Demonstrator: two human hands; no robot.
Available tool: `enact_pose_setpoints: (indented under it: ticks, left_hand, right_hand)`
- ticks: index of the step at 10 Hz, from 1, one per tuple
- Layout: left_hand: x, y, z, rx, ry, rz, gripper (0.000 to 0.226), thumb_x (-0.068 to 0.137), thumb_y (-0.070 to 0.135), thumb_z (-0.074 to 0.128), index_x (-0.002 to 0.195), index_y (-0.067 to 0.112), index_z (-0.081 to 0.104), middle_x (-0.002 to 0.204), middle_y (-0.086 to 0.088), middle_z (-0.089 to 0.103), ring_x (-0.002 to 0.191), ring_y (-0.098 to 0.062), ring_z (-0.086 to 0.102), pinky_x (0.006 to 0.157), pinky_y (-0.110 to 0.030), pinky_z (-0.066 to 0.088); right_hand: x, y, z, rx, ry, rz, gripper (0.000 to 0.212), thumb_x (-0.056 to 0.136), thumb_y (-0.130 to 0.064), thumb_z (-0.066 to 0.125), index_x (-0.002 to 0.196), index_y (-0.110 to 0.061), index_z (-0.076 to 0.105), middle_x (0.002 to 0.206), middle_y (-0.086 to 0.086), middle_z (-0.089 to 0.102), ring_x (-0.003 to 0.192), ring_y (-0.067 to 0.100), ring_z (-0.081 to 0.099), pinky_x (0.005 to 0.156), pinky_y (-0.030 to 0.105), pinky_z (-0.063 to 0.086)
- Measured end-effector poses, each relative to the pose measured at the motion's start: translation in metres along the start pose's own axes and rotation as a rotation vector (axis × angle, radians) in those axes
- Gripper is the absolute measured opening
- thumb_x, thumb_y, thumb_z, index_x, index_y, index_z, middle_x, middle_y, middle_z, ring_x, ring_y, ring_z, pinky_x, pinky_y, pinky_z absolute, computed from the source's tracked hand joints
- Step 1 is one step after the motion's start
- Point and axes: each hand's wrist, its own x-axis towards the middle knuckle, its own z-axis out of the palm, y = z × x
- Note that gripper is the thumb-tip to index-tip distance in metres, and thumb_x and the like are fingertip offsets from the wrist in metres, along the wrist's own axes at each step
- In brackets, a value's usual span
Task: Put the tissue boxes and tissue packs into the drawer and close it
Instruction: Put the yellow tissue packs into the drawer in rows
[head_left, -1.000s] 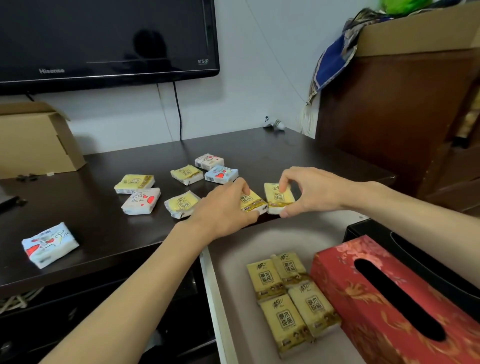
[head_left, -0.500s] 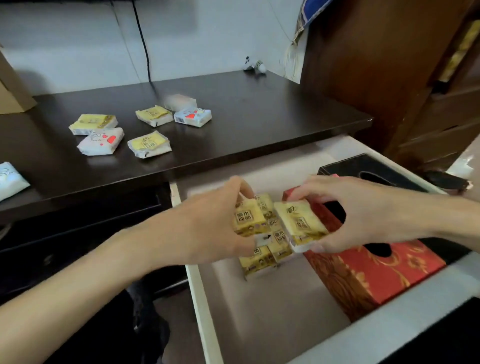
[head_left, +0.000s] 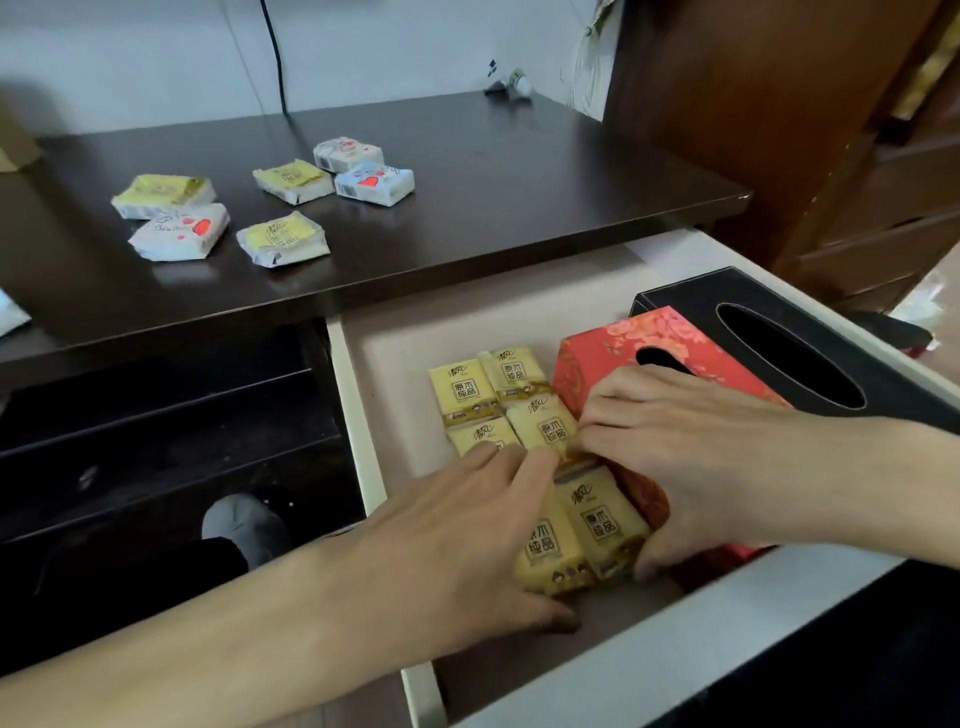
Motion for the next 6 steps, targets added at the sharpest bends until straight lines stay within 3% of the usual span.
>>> enact_pose_setpoints:
  ticks: [1, 2, 3, 4, 5, 6]
  left_hand:
    - [0.001, -0.002, -0.004, 0.009, 0.029, 0.021, 0.081, 0.070, 0.079, 0.056, 0.130, 0.030, 0.031, 0.125, 0.013, 0.046, 0.110, -0.007, 0.039, 0.089, -0.032, 0.045]
    - [0.003, -0.019, -0.011, 0.019, 0.065, 0.022, 0.075, 0.073, 0.078, 0.050, 0.131, 0.033, 0.037, 0.128, 0.015, 0.047, 0.115, -0.004, 0.039, 0.094, -0.032, 0.044]
    - [0.006, -0.038, -0.009, 0.072, -0.012, 0.009, 0.097, 0.072, 0.080, 0.052, 0.149, 0.028, 0.024, 0.155, 0.012, 0.027, 0.136, -0.003, 0.019, 0.113, -0.024, 0.022]
    - [0.010, -0.045, -0.003, 0.138, -0.138, -0.010, 0.111, 0.069, 0.082, 0.053, 0.154, 0.022, 0.016, 0.164, 0.005, 0.011, 0.146, -0.009, 0.010, 0.114, -0.022, 0.008]
    - [0.015, -0.043, -0.002, 0.152, -0.173, -0.013, 0.097, 0.068, 0.082, 0.054, 0.142, 0.022, 0.038, 0.149, 0.003, 0.037, 0.132, -0.017, 0.038, 0.107, -0.037, 0.037]
    - [0.019, -0.038, -0.003, 0.162, -0.191, -0.011, 0.091, 0.069, 0.079, 0.057, 0.136, 0.019, 0.044, 0.142, 0.001, 0.042, 0.125, -0.019, 0.045, 0.098, -0.041, 0.043]
  right_hand:
    - [-0.001, 0.006, 0.005, 0.107, -0.016, 0.062, 0.072, 0.068, -0.069, 0.068, 0.127, -0.028, 0.063, 0.120, -0.001, 0.066, 0.109, 0.023, 0.062, 0.094, 0.040, 0.051]
    - [0.005, 0.014, 0.002, 0.221, 0.116, 0.013, 0.058, 0.081, -0.058, 0.066, 0.131, -0.029, 0.066, 0.131, -0.003, 0.064, 0.121, 0.018, 0.059, 0.104, 0.033, 0.045]
    - [0.016, 0.024, 0.000, 0.120, 0.058, 0.013, 0.063, 0.083, -0.055, 0.068, 0.138, -0.025, 0.063, 0.142, 0.002, 0.061, 0.131, 0.024, 0.055, 0.111, 0.038, 0.040]
    - [0.029, 0.022, -0.001, 0.079, -0.007, 0.015, 0.080, 0.081, -0.062, 0.070, 0.148, -0.023, 0.055, 0.157, 0.002, 0.049, 0.148, 0.026, 0.039, 0.123, 0.039, 0.023]
    - [0.038, 0.015, 0.001, -0.125, -0.090, -0.031, 0.076, 0.083, -0.069, 0.061, 0.145, -0.026, 0.057, 0.161, -0.007, 0.043, 0.159, 0.019, 0.010, 0.124, 0.038, -0.009]
    - [0.039, 0.015, 0.001, -0.165, -0.120, -0.011, 0.071, 0.084, -0.070, 0.059, 0.139, -0.027, 0.062, 0.153, -0.012, 0.052, 0.157, 0.016, 0.008, 0.118, 0.041, -0.016]
